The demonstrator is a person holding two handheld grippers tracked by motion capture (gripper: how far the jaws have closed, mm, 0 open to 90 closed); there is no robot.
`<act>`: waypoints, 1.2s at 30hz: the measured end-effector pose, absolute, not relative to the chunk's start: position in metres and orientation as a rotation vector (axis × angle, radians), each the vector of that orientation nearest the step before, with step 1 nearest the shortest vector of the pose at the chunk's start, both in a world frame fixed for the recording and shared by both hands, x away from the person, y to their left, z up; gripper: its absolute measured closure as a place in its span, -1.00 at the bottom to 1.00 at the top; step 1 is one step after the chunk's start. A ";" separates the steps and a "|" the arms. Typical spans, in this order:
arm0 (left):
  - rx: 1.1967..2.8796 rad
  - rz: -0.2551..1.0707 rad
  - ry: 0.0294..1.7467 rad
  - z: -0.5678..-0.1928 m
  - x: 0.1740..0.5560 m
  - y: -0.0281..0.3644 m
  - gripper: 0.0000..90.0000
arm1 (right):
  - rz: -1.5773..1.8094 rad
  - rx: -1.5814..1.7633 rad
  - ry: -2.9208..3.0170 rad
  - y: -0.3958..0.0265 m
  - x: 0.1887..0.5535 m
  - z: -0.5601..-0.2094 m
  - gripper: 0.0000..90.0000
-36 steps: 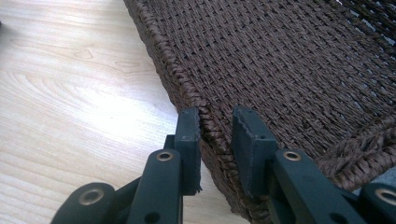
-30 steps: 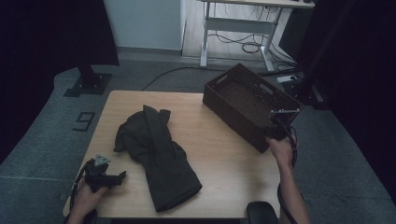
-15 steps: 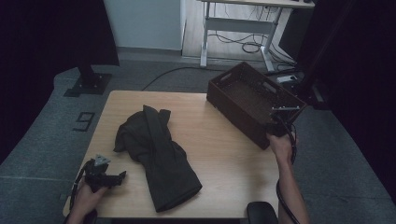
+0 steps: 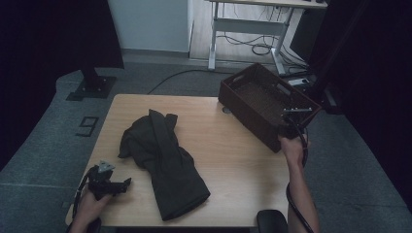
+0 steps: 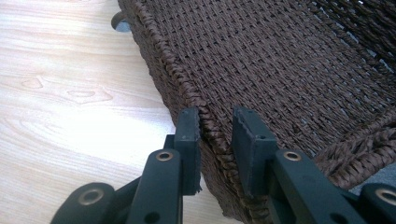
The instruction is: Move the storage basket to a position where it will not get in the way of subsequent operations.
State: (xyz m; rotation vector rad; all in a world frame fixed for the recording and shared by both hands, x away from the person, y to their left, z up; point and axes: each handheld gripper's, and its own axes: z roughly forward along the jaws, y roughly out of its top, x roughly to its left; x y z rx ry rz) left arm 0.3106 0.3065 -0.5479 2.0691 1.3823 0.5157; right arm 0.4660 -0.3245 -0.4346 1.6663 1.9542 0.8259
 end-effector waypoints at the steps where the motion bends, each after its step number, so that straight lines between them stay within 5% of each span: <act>1: 2.069 0.516 1.383 -0.548 0.311 0.307 -1.00 | 0.825 1.666 1.952 -0.325 0.467 -0.435 0.60; 36: 2.070 0.515 1.383 -0.548 0.311 0.307 -1.00 | 0.836 1.704 1.905 -0.339 0.490 -0.436 0.58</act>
